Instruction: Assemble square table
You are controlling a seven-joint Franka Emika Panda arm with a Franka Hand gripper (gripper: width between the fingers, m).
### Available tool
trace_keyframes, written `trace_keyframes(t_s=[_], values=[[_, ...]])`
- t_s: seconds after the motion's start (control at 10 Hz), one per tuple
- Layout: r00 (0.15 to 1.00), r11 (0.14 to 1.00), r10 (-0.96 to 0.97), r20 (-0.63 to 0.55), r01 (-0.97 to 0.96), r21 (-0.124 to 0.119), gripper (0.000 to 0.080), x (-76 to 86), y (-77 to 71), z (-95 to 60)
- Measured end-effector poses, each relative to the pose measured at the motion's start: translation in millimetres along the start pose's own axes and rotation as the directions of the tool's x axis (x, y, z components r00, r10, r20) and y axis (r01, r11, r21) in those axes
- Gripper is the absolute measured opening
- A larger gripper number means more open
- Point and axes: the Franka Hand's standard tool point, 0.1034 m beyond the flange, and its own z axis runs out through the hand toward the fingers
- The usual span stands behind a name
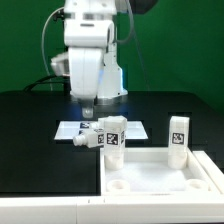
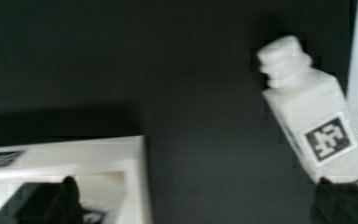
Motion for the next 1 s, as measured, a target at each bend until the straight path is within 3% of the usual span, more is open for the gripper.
trace_keyframes(t_s=[0.1, 0.2, 0.4, 0.7, 0.8, 1.0], values=[[1.0, 0.999, -0.007, -0.004, 0.007, -0.033, 0.0649, -2.9, 3.4, 0.3], [1.0, 0.999, -0.003, -0.002, 0.003, -0.034, 0.0649, -4.5, 2.9, 0.8], [1.0, 0.999, -0.003, -0.002, 0.002, -0.033, 0.0649, -4.8, 2.6, 1.3], [0.985, 0.985, -0.173, -0.001, 0.173, -0.004, 0.0649, -17.6, -13.0, 24.0], [0.971, 0.971, -0.239, 0.001, 0.239, -0.014, 0.0649, -20.2, -17.5, 27.5], [0.976, 0.976, -0.218, -0.002, 0.218, -0.002, 0.0649, -25.2, -23.1, 30.4]])
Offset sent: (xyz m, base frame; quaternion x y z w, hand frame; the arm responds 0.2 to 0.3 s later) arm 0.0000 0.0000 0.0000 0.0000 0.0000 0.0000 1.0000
